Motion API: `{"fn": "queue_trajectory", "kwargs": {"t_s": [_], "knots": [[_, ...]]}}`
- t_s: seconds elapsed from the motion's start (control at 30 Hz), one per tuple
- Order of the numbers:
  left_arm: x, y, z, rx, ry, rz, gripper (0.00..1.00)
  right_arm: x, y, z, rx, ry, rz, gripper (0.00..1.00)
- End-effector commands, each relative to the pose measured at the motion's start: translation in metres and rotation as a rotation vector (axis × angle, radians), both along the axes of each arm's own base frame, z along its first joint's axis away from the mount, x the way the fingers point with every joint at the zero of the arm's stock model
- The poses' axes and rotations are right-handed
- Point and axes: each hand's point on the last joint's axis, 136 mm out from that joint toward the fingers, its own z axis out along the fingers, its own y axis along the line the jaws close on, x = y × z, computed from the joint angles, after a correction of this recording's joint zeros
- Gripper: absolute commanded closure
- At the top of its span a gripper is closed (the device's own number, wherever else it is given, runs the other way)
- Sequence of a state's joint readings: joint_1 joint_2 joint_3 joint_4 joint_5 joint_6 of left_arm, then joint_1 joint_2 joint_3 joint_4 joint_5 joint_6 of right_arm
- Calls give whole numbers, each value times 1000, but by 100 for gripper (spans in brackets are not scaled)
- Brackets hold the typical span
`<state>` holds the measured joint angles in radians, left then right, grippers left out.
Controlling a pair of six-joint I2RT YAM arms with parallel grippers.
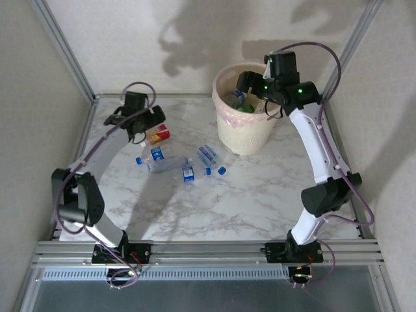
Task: Put the plastic bottles in the bin
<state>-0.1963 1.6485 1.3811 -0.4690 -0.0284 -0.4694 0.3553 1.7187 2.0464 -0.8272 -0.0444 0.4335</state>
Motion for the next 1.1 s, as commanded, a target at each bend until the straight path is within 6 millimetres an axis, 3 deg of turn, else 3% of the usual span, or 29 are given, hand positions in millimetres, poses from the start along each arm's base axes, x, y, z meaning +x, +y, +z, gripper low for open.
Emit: {"fn": "queue_trajectory", "kwargs": {"t_s": [0.0,0.23,0.4,0.67,0.83,1.07], "knots": [[1,-2,-20,250,64,-89,2,-24,16,36,73,-79,83,10],[19,-5,-73,303,174,-132,0,-39,37,39,88,-76,138,9],[30,2,-97,392,245,-144,1,-41,46,33,100,-59,154,9],[52,5,-103,450,253,-128,0,-44,45,26,94,-39,152,8],[57,6,-118,485,290,-151,0,-45,44,20,102,-29,143,8],[57,-13,-141,403,332,-258,0,-43,46,16,94,-12,145,7]]}}
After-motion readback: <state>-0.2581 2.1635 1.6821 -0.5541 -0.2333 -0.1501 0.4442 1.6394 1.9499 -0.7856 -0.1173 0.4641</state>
